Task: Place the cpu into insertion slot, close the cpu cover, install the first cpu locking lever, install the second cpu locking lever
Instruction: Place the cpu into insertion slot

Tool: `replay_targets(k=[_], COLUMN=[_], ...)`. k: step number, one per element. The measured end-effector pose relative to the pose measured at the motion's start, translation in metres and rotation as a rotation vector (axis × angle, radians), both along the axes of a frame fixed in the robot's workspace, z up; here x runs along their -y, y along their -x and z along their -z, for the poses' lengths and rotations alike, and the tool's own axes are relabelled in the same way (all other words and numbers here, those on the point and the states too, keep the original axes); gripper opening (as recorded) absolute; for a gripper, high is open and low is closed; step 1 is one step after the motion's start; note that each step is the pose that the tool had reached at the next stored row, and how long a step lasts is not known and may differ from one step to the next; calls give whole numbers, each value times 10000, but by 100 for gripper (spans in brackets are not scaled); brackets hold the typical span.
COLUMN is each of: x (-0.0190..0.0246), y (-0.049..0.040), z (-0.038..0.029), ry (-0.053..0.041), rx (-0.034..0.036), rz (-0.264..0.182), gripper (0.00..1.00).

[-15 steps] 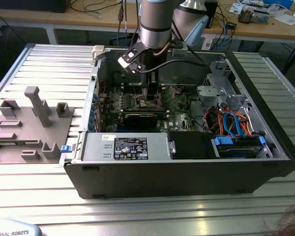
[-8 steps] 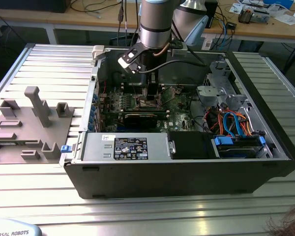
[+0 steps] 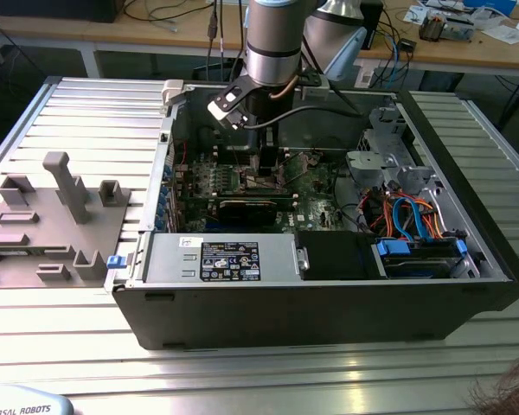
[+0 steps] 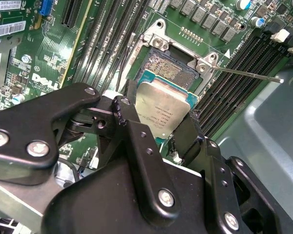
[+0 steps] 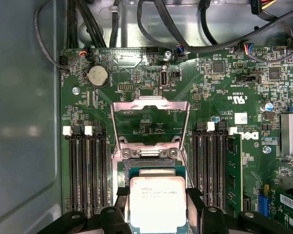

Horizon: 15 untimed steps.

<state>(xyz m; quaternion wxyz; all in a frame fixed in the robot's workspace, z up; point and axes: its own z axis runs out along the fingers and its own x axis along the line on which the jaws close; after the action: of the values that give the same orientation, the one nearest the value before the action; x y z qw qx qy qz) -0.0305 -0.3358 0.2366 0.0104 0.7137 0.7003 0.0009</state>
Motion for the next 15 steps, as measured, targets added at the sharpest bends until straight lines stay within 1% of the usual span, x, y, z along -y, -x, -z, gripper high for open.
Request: replay_targets(k=[15], x=[-25], y=[0], z=[15], ry=[0], rx=[0], rz=[1], gripper=[55])
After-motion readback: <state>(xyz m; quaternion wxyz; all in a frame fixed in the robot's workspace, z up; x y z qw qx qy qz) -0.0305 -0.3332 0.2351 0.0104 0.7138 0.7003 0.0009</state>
